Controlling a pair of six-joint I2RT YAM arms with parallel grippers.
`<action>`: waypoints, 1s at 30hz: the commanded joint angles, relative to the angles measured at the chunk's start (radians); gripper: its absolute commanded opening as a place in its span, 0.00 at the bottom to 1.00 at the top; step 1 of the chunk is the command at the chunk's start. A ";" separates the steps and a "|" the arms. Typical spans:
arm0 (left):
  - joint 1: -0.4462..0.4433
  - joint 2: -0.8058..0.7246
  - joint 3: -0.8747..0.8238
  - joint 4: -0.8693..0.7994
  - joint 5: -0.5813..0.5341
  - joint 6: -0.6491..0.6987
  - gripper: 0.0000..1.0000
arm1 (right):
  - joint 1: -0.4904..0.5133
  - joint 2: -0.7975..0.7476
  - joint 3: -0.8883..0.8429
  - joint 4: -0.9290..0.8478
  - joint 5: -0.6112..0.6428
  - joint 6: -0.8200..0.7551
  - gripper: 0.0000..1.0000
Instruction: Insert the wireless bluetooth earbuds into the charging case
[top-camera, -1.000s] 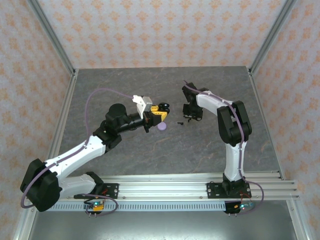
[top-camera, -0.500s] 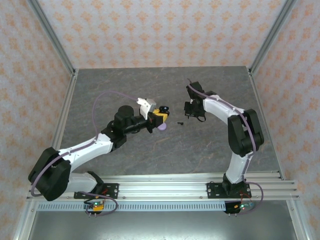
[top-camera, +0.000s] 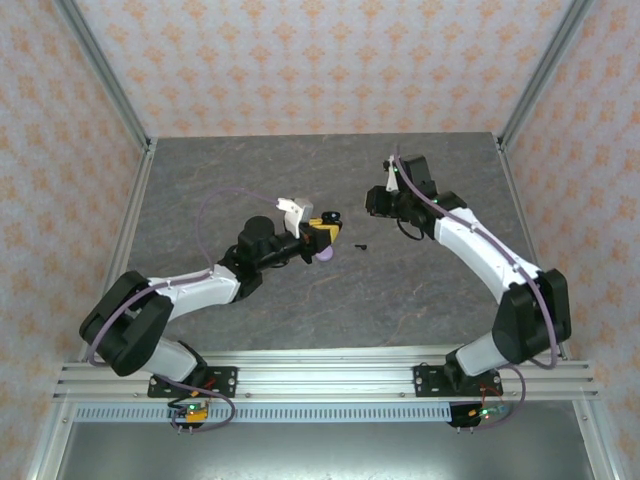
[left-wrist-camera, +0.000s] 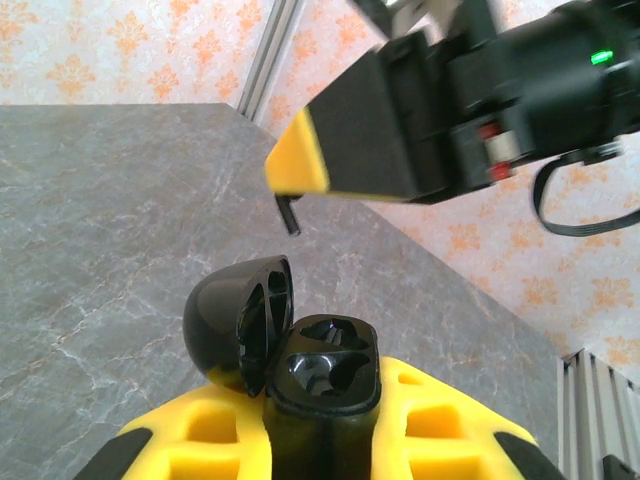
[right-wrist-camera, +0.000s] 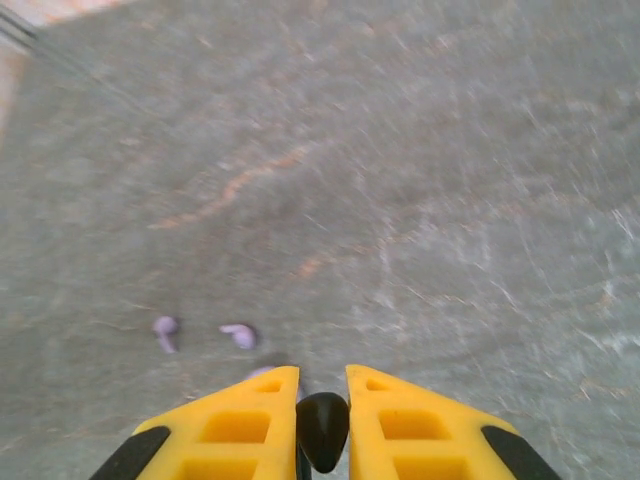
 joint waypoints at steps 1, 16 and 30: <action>-0.004 0.013 -0.014 0.193 -0.014 -0.063 0.17 | 0.017 -0.080 -0.002 0.066 -0.049 -0.029 0.17; -0.014 0.021 0.051 0.217 0.029 -0.099 0.17 | 0.060 -0.212 -0.047 0.241 -0.246 0.002 0.18; -0.026 0.008 0.091 0.187 0.032 -0.109 0.18 | 0.092 -0.209 -0.055 0.245 -0.267 -0.013 0.18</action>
